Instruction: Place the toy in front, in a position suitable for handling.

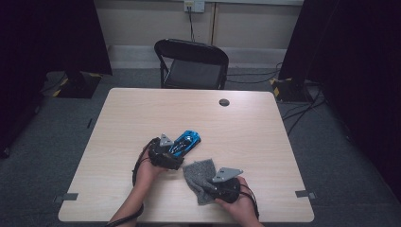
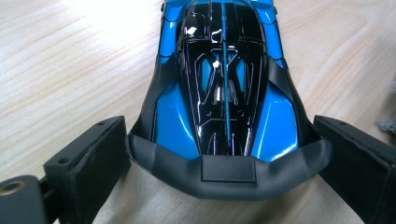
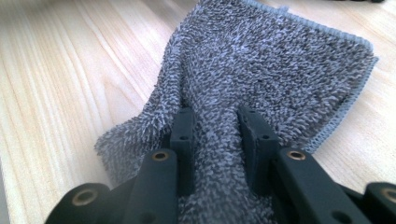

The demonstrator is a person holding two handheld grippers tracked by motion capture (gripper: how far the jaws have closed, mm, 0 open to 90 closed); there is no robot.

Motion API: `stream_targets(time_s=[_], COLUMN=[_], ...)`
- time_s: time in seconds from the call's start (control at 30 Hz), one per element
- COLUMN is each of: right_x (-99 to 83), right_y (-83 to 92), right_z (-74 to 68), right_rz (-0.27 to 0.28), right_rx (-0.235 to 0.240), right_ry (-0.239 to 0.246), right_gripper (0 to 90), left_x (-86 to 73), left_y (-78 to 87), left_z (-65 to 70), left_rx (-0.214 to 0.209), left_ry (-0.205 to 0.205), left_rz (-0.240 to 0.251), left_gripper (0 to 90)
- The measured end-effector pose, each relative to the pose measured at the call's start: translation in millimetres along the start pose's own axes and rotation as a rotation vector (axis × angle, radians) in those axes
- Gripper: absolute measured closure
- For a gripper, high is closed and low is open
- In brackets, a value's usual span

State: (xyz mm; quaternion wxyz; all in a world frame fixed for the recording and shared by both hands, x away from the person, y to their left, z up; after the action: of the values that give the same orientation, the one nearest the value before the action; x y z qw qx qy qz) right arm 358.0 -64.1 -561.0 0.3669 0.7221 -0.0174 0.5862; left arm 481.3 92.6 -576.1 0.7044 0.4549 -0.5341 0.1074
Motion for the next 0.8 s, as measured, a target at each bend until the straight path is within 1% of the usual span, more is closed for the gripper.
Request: stream_targets(time_s=[0.03, 0.07, 0.1, 0.17, 0.2, 0.23, 0.3, 0.53, 0.7, 0.8], right_x=[0.0, -0.1, -0.1, -0.1, 0.0, 0.0, 0.1, 0.2, 2.5, 4.2], right_y=[0.0, 0.1, 0.1, 0.0, 0.0, 0.0, -0.1, -0.1, 0.8, 1.5], right_z=[-0.3, -0.3, -0.4, -0.3, 0.0, 0.0, 0.0, 0.0, 2.8, 3.6], right_rz=[-0.001, -0.002, -0.002, -0.001, 0.0, 0.0, 0.0, 0.002, 0.002, -0.008], right_rx=[-0.001, -0.001, -0.001, -0.001, -0.001, -0.001, -0.001, -0.002, 0.003, 0.001], right_ry=[-0.001, -0.001, 0.0, -0.001, 0.0, 0.0, 0.001, -0.003, -0.027, -0.021], right_gripper=[69.5, 69.5, 69.5, 69.5, 69.5, 69.5, 69.4, 70.0, 74.8, 76.7], left_x=[0.0, -0.4, -0.6, 1.1, 3.1, 4.4, 4.6, 4.8, 4.9, 4.9], left_y=[-0.5, -1.1, -1.4, -2.0, -0.7, 0.1, 0.4, 0.2, 0.2, 0.2], left_z=[0.6, 1.2, 1.9, 1.3, 2.3, 2.8, 1.4, 1.4, 1.4, 1.4], left_rx=[-0.001, -0.004, -0.005, 0.007, -0.006, -0.01, -0.005, -0.003, -0.003, -0.003], left_ry=[-0.001, -0.012, -0.009, 0.006, -0.001, -0.006, -0.001, 0.005, 0.006, 0.005], left_rz=[-0.001, -0.008, -0.01, 0.003, 0.023, 0.038, 0.04, 0.043, 0.043, 0.043], left_gripper=[4.1, 2.4, 0.7, 2.2, 8.3, 18.8, 22.7, 23.9, 24.2, 24.1])
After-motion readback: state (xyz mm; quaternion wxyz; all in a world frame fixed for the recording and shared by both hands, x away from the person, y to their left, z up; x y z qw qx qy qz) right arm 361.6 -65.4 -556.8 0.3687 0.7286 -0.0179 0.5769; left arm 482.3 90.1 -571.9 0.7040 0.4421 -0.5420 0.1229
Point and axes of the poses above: each handheld gripper's, and its own axes: y roughly backward along the jaws, x roughly out of its top, z roughly to its right, the point moved 10 cm from there along -y, roughly forward along the jaws, and after that the axes turned 13 degrees about z, right-handed, at the moved point
